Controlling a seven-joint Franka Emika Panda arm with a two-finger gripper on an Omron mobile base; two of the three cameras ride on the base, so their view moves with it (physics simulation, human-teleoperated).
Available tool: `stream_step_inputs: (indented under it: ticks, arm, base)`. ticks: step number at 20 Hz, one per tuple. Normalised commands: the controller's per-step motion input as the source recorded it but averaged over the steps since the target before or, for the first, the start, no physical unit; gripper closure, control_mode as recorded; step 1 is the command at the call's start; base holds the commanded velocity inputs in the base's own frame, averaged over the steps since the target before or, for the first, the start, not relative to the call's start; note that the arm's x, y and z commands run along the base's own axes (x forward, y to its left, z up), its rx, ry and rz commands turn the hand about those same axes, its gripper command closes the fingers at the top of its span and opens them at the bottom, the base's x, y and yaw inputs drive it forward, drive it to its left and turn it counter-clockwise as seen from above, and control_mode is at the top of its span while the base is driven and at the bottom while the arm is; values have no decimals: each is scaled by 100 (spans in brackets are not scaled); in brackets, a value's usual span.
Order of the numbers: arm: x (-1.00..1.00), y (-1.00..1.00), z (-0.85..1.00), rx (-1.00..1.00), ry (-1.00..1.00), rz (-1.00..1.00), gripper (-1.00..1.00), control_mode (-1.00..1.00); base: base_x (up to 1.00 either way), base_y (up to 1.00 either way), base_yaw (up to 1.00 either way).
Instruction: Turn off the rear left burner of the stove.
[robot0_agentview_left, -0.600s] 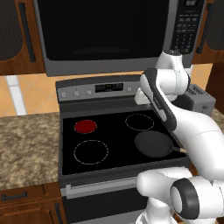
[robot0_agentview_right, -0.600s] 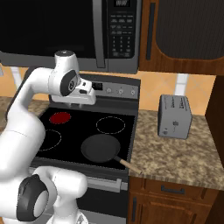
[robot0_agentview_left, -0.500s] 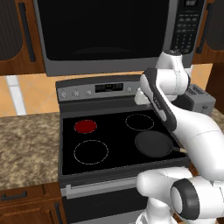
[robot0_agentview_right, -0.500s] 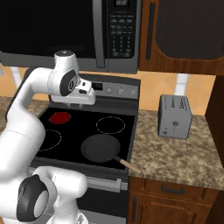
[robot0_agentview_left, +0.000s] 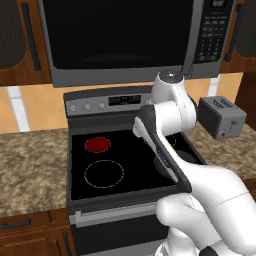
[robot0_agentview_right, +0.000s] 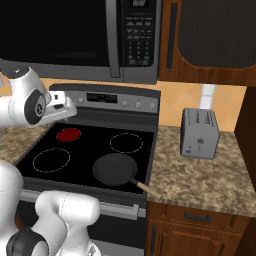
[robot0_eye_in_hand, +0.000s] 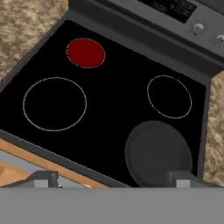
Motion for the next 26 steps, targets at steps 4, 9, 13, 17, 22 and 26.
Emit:
stream_step_inputs:
  ticks: [4, 9, 13, 17, 22, 26]
  arm:
    - [0, 92, 12, -33, -13, 37, -100, -100]
    - [14, 60, 0, -39, -2, 35, -100, -100]
    - [29, 53, 0, -44, 0, 24, -100, -100]
    - [41, 25, -1, -36, 0, 17, -100, -100]
    - [61, 19, -18, -30, 0, 13, -100, -100]
    - [55, 12, -19, -30, -5, 13, -100, -100]
  base:
    - [0, 0, 0]
    - [0, 0, 0]
    - [0, 0, 0]
    - [0, 0, 0]
    - [0, 0, 0]
    - [0, 0, 0]
